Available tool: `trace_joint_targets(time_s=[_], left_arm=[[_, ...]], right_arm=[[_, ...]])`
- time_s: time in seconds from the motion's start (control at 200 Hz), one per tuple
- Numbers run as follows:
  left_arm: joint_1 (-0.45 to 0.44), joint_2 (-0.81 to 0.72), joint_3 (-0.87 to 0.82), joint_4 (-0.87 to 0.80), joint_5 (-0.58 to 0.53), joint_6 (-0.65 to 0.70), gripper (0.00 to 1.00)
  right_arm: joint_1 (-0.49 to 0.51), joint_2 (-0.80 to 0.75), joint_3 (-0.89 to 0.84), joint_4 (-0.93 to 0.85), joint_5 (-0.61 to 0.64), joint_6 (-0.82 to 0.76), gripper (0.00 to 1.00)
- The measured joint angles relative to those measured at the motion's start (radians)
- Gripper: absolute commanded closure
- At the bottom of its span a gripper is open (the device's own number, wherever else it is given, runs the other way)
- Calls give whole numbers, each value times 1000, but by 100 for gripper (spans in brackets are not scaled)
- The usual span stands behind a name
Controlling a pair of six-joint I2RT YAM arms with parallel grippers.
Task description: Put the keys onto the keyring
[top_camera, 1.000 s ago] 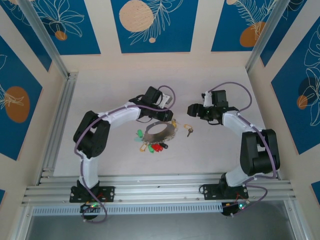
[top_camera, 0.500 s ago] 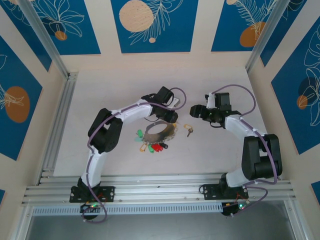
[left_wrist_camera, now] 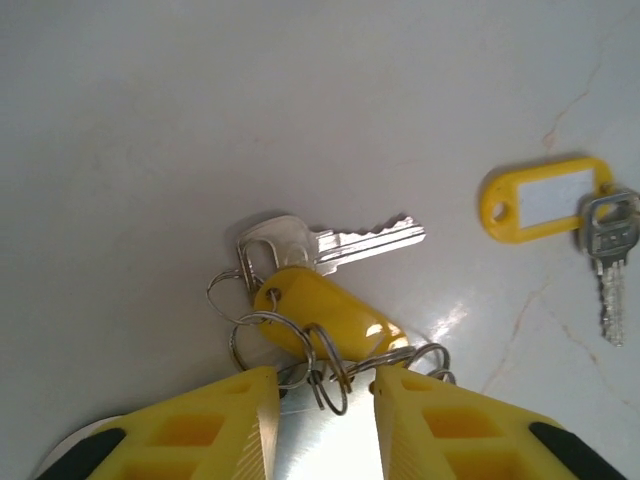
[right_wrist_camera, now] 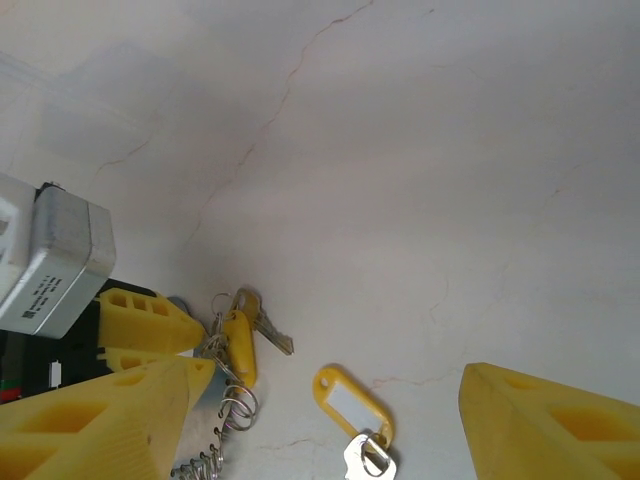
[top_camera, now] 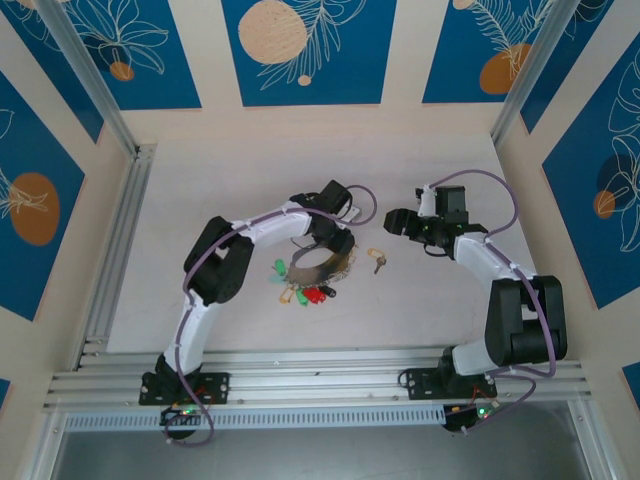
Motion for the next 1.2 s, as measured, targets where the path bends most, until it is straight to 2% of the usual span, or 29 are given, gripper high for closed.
trace_joint_targets(time_s=[0.15, 0.515, 0.675, 1.2], left_arm=[[0, 2, 5, -3, -9, 6, 75], [0, 2, 14, 0, 6, 8, 73], [0, 2, 14, 0, 5, 8, 81], [0, 2, 14, 0, 4, 8, 87]], right_arm=[[-1, -1, 0, 0, 0, 0, 28], [-1, -4, -7, 7, 0, 0, 29], [-1, -8, -15, 12, 0, 1, 30], [-2, -21, -20, 15, -4, 3, 31]])
